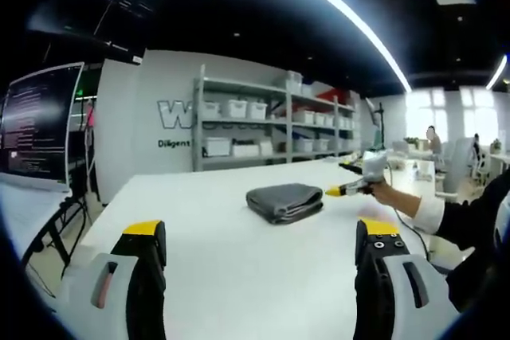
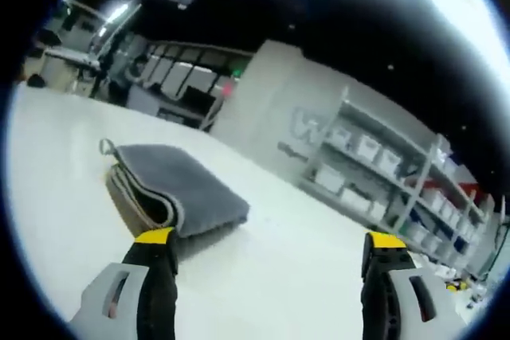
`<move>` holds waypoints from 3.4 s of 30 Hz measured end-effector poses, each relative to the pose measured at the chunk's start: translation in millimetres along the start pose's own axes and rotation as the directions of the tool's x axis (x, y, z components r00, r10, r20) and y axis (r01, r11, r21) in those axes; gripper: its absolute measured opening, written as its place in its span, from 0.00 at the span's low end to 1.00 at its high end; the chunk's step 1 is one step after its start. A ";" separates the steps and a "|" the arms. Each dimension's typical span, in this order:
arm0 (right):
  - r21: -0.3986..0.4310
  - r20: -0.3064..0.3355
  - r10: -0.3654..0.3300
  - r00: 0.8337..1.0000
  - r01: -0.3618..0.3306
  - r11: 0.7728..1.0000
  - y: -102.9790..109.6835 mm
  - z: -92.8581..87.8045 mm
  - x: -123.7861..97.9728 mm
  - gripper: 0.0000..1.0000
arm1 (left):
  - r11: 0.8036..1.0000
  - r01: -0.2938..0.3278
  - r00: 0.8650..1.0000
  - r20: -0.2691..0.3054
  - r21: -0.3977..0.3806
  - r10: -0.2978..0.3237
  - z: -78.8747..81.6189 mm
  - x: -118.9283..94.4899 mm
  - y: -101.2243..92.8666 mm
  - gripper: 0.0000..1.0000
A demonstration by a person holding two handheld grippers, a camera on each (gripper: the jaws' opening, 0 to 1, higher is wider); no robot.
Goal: Open the folded towel by lifting each exposed corner and separating the folded layers until the towel lies flat within the target outline without major curled edges
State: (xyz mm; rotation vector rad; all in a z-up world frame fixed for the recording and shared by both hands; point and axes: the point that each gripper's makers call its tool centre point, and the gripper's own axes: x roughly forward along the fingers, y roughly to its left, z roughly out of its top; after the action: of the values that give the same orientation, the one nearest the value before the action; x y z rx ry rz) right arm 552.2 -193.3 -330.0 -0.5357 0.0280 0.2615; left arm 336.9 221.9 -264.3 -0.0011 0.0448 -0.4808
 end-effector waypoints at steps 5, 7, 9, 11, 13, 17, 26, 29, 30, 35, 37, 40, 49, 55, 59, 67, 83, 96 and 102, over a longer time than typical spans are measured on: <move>-0.038 -0.022 -0.003 1.000 0.002 0.999 2.9 -5.3 3.3 0.95 | 1.000 0.021 1.000 0.003 -0.004 -0.021 -0.5 0.9 -5.6 0.98; -0.062 -0.039 -0.013 0.999 0.010 0.998 2.1 -8.0 5.2 0.95 | 1.000 0.023 1.000 -0.003 0.001 -0.023 -1.8 2.4 -5.9 0.98; -0.086 -0.048 -0.033 0.998 0.028 0.996 -0.2 -10.2 8.1 0.94 | 1.000 0.022 1.000 -0.010 0.004 -0.022 -3.7 3.2 -5.9 0.98; -0.120 -0.066 -0.066 0.996 0.058 0.991 -4.2 -13.6 11.3 0.94 | 1.000 0.024 1.000 -0.013 0.002 -0.024 -4.6 3.5 -6.3 0.97; -0.172 -0.078 -0.087 0.993 0.073 0.982 -5.0 -16.3 15.0 0.93 | 1.000 0.027 1.000 -0.014 0.001 -0.027 -4.9 3.5 -7.2 0.97; -0.261 -0.055 -0.130 0.990 0.111 0.959 -5.7 -11.5 19.9 0.93 | 1.000 0.030 0.999 -0.014 0.002 -0.030 -4.7 3.3 -8.4 0.97; -0.330 -0.025 -0.124 0.992 0.109 0.938 4.3 -2.7 24.8 0.90 | 0.999 0.039 0.999 -0.029 0.009 -0.038 -8.4 7.3 -11.2 0.97; -0.330 -0.013 -0.111 0.994 0.100 0.939 7.8 0.1 25.9 0.90 | 0.999 0.040 0.999 -0.037 0.015 -0.040 -9.6 8.2 -12.2 0.97; -0.333 -0.011 -0.112 0.994 0.102 0.937 8.3 0.8 26.4 0.90 | 0.999 0.041 0.999 -0.036 0.015 -0.041 -9.5 8.4 -12.1 0.97; -0.355 0.010 -0.097 0.995 0.094 0.930 14.4 6.0 28.7 0.87 | 1.000 0.017 0.999 -0.033 0.024 -0.016 -8.0 7.5 -5.3 0.97; -0.381 0.005 -0.094 0.996 0.088 0.920 18.0 5.7 29.8 0.86 | 1.000 0.013 0.999 -0.030 0.021 -0.013 -7.3 7.2 -3.6 0.96; -0.404 0.009 -0.084 0.996 0.081 0.911 22.1 7.7 30.0 0.83 | 1.000 0.015 0.999 -0.031 0.022 -0.014 -7.3 7.3 -4.2 0.96; -0.476 0.057 -0.028 0.998 0.052 0.878 37.3 19.1 26.9 0.79 | 1.000 0.020 0.999 -0.040 0.022 -0.019 -10.6 10.1 -7.0 0.96; -0.530 0.100 0.058 0.993 0.004 0.848 60.3 28.9 23.7 0.72 | 1.000 0.017 0.999 -0.038 0.020 -0.016 -10.2 9.8 -5.4 0.95; -0.536 0.123 0.100 0.987 -0.018 0.844 70.4 34.3 21.0 0.70 | 1.000 0.017 0.999 -0.040 0.020 -0.017 -10.9 9.7 -5.9 0.95; -0.546 0.163 0.177 0.971 -0.061 0.835 89.1 43.8 15.9 0.66 | 1.000 0.017 0.999 -0.040 0.020 -0.017 -10.5 9.2 -5.1 0.95; -0.621 0.186 0.306 0.934 -0.129 0.773 123.8 52.3 9.7 0.47 | 0.999 0.033 0.998 -0.045 0.015 -0.032 -12.8 15.2 -9.0 0.93; -0.680 0.177 0.374 0.910 -0.161 0.715 151.3 55.3 7.4 0.32 | 0.999 0.043 0.998 -0.054 0.019 -0.042 -15.3 18.2 -12.7 0.93; -0.703 0.163 0.406 0.899 -0.182 0.687 168.8 58.1 3.2 0.23 | 0.999 0.043 0.998 -0.052 0.021 -0.042 -15.9 17.3 -13.1 0.93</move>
State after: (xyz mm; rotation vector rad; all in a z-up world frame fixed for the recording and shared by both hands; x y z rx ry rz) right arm 510.0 -23.3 -364.9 -1.2261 -0.3040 0.6938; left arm 345.6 202.5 -280.8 0.0318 0.0907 -0.5241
